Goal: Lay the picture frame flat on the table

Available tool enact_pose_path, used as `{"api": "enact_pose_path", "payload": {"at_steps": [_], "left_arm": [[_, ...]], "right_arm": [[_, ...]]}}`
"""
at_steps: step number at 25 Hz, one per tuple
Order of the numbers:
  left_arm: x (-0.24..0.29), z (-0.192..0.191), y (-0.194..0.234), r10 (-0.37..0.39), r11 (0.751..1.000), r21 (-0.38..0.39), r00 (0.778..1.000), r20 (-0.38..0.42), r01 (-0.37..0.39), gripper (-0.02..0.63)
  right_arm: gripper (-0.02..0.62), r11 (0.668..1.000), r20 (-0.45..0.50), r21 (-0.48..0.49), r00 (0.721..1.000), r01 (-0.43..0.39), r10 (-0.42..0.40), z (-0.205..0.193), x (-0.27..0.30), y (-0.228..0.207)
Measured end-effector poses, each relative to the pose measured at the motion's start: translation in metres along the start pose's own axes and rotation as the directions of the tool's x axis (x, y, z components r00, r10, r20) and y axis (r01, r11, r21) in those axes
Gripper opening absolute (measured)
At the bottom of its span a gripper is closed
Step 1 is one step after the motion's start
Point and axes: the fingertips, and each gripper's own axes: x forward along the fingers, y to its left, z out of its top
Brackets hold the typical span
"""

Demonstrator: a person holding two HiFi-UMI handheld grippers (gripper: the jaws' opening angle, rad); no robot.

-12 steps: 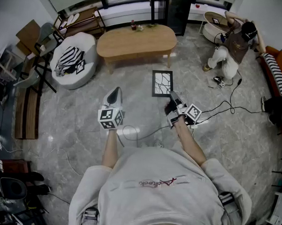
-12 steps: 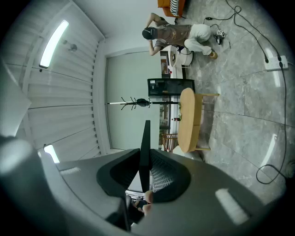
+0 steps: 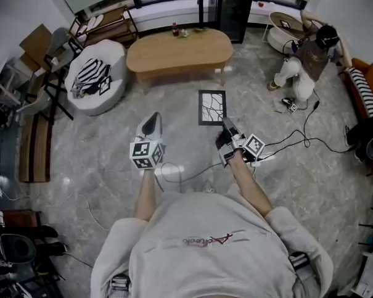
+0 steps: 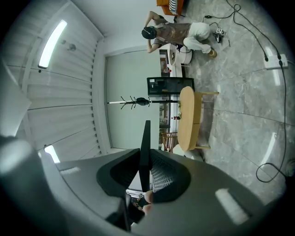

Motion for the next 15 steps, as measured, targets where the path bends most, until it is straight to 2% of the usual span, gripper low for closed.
{"api": "enact_pose_path", "payload": {"at_steps": [15], "left_arm": [[0.006,-0.008,-0.017,0.017,1.0,0.011,1.0,-0.02,-0.016,0.0]], "right_arm": [[0.075,1.0,-0.029,0.015,1.0,-0.012,0.012,0.01,0.003,-0.001]]}}
